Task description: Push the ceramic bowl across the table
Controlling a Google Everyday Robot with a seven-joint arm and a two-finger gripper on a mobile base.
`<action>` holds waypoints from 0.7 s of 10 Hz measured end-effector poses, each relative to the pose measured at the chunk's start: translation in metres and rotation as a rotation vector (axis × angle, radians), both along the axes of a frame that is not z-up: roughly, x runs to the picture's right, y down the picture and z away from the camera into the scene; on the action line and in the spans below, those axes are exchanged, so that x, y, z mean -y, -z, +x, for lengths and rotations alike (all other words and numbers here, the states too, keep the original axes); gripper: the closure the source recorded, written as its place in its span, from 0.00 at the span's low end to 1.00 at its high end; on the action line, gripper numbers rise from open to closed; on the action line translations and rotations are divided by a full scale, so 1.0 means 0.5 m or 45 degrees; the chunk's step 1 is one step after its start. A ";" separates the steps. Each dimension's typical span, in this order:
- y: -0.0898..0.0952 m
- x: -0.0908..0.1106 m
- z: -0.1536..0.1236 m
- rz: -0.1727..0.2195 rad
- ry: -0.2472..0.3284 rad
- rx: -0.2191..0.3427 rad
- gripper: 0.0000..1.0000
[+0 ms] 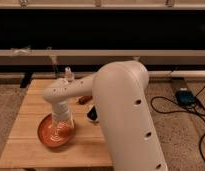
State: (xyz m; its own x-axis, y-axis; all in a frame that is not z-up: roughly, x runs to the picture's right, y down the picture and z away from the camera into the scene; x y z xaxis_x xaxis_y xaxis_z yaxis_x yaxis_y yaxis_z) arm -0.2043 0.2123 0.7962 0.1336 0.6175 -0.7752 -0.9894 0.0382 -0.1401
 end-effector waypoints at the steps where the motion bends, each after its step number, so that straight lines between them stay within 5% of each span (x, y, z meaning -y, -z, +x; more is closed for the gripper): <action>1: 0.001 0.002 0.007 0.006 -0.007 -0.010 0.35; 7: 0.015 0.019 0.045 0.058 -0.035 -0.053 0.35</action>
